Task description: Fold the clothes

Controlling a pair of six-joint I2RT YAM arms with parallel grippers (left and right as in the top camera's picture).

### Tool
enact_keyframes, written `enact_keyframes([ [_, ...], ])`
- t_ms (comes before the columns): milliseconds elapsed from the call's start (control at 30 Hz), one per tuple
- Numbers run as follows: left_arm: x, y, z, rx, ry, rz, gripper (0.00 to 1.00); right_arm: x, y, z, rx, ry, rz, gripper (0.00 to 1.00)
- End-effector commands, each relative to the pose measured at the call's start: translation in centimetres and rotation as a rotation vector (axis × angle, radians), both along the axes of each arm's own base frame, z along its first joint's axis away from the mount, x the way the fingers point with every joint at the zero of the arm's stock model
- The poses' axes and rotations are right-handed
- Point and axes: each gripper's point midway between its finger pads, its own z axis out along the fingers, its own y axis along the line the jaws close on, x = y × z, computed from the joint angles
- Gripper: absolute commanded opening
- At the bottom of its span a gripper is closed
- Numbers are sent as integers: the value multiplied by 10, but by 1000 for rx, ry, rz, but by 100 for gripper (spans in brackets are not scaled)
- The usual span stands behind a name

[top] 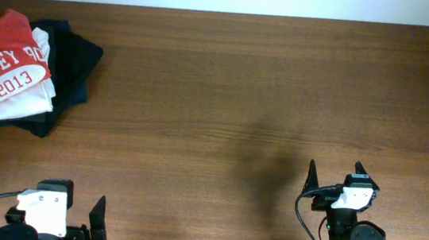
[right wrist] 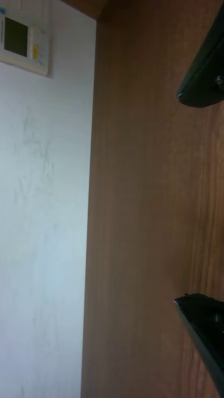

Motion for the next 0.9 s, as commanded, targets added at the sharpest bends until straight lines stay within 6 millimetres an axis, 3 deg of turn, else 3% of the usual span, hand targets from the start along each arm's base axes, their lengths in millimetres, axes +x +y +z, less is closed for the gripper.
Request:
enact_keyframes([
  [0,-1,2,1,-2,-9,12,99,0,0,-3,-3,2,0,99],
  [633,0,2,1,-1,-8,14,99,0,0,-3,-3,2,0,99],
  [733,13,3,5,0,-94,24,99,0,0,-3,-3,2,0,99],
  [767,18,3,2,0,-122,28,99,0,0,-3,-3,2,0,99],
  [867,41,3,-38,-1,-184,35,99,0,0,-3,-3,2,0,99],
])
